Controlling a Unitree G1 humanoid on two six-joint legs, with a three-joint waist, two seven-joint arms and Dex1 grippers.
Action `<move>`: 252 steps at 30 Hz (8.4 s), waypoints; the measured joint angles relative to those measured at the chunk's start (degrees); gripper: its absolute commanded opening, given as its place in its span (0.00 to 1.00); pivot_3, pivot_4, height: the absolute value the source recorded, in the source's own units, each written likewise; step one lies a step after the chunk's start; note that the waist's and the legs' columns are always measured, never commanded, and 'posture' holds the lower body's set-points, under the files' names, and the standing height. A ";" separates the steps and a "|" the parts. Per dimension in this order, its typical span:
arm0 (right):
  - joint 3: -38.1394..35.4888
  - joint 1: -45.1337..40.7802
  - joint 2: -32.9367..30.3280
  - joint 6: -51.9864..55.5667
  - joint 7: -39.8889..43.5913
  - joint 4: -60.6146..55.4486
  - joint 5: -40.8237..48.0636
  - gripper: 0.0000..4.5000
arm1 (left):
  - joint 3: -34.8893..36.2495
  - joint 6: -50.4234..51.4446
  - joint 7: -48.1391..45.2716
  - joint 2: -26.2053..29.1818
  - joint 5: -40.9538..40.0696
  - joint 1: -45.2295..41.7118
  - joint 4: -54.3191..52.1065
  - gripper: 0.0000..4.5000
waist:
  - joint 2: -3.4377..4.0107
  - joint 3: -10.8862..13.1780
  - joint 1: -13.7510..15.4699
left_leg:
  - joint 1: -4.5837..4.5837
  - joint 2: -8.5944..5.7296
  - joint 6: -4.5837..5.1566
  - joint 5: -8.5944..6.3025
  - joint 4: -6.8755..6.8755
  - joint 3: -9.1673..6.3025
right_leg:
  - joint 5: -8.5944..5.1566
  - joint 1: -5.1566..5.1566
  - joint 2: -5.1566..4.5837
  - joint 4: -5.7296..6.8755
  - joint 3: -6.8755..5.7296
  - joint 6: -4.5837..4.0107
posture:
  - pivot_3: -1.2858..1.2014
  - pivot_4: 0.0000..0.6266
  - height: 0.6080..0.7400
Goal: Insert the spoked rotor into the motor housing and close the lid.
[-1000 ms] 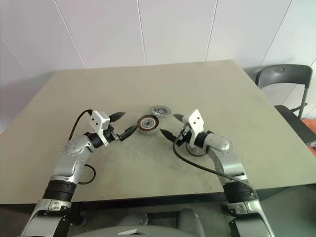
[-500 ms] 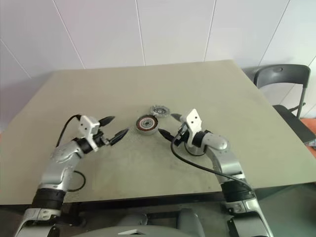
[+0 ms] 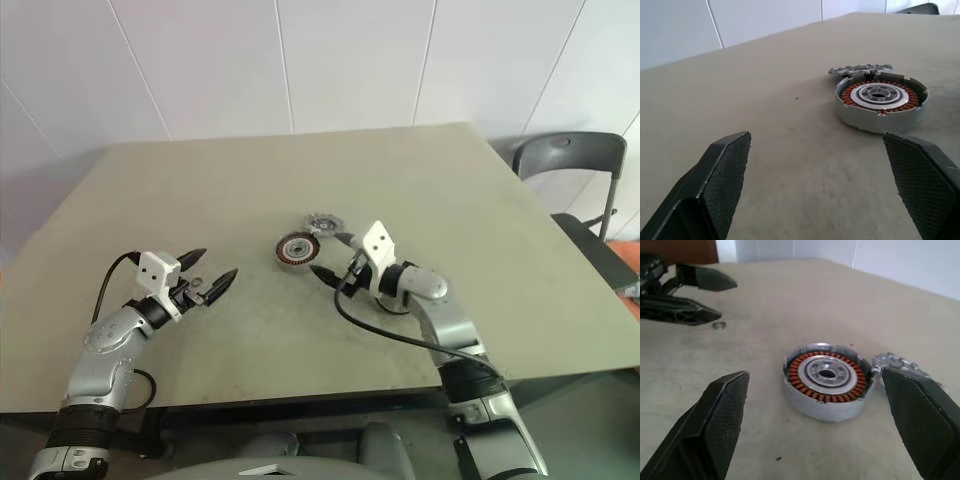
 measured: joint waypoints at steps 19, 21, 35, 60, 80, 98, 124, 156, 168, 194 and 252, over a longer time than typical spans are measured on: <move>15.26 -16.55 -0.31 5.80 5.54 11.90 -15.06 0.99 | -2.00 -2.14 -1.51 -1.87 0.24 -2.85 0.93 1.00 | -0.02 -0.01 -0.02 | -0.10 0.21 -0.03 -0.01 0.02 0.50 | 0.34 -0.37 -0.01 -0.02 0.00 -0.13 | 0.52 0.00 1.00; 15.70 -17.93 0.49 4.50 5.41 13.87 -16.55 0.99 | -2.40 -2.47 -1.50 -2.21 0.28 -2.92 1.42 1.00 | -0.02 -0.01 -0.02 | -0.10 0.21 -0.03 -0.01 0.01 0.50 | 0.34 -0.37 -0.01 -0.02 0.00 -0.13 | 0.52 0.00 1.00; 19.12 -23.83 3.40 -7.57 2.86 28.55 -25.78 0.29 | -2.45 -3.19 -1.03 -2.74 0.38 -3.42 2.07 1.00 | -0.02 -0.02 -0.17 | -0.07 0.22 -0.04 -0.01 0.01 0.52 | 0.36 -0.39 0.02 0.00 0.00 -0.16 | 0.52 0.00 1.00; 16.52 -20.03 3.65 -5.37 12.20 22.00 -21.76 0.01 | -2.49 -2.05 -0.30 -2.80 0.36 -3.54 0.89 1.00 | -0.02 -0.01 -0.10 | -0.14 0.29 -0.12 -0.03 -0.04 0.55 | 0.45 -0.52 0.06 -0.03 -0.01 -0.24 | 0.52 0.00 1.00; 19.90 -13.13 -2.03 7.83 26.70 3.35 -13.40 0.37 | -2.34 1.55 0.17 -0.50 0.28 -1.35 -3.77 1.00 | -0.05 -0.02 0.06 | -0.09 0.39 -0.11 -0.04 0.01 0.67 | 0.44 -0.46 0.03 -0.03 -0.06 -0.23 | 0.52 0.00 1.00; 7.81 -14.57 -1.74 11.72 18.70 6.24 -5.79 0.51 | 2.82 1.29 2.46 -0.62 -1.12 4.95 -0.43 1.00 | -0.05 -0.01 0.06 | -0.13 0.39 -0.08 -0.08 -0.04 0.67 | 0.45 -0.51 0.01 -0.09 -0.06 -0.24 | 0.52 0.00 1.00; 6.44 -10.91 -2.40 12.01 15.53 6.28 -4.61 0.51 | 4.26 -2.94 12.14 -2.86 3.27 -2.03 16.52 1.00 | 0.04 -0.07 0.27 | -0.04 0.39 -0.12 -0.05 0.01 0.66 | 0.45 -0.38 0.00 -0.06 -0.09 -0.23 | 0.52 0.00 1.00; 6.49 -11.00 -2.50 10.48 14.41 6.59 -5.19 0.51 | 5.96 -7.88 1.93 -0.88 1.24 -6.38 31.42 0.01 | 1.42 -0.81 0.00 | 0.90 1.32 -0.29 -0.14 -0.84 1.26 | 0.31 0.62 0.02 -0.65 -0.64 -0.31 | 0.52 0.00 1.00; 6.22 -10.97 -2.40 10.58 14.09 6.58 -4.57 0.51 | 6.98 -12.60 -6.27 -0.13 -1.33 -5.78 31.49 0.34 | 0.98 -0.73 0.11 | 0.62 1.23 -0.18 -0.28 -0.89 1.27 | 0.48 0.14 -0.01 -1.01 -0.65 -0.22 | 0.52 0.00 1.00; 6.40 -10.47 -1.94 10.36 13.47 6.74 -4.64 0.51 | 6.68 21.88 4.04 5.47 -4.94 2.42 -3.59 0.71 | 0.26 -0.35 -0.03 | -0.04 1.28 -0.20 -0.33 -0.86 1.39 | 0.60 -0.68 0.02 -0.93 -0.58 -0.40 | 0.52 0.00 1.00; 7.46 -10.54 -2.04 9.15 14.42 8.14 -5.14 0.51 | 5.17 24.77 19.52 -1.59 1.42 3.57 -4.14 0.71 | 0.14 -0.38 0.04 | 0.06 1.30 -0.27 -0.29 -0.58 1.60 | 0.77 -0.53 0.05 -0.82 -0.50 -0.40 | 0.52 0.00 1.00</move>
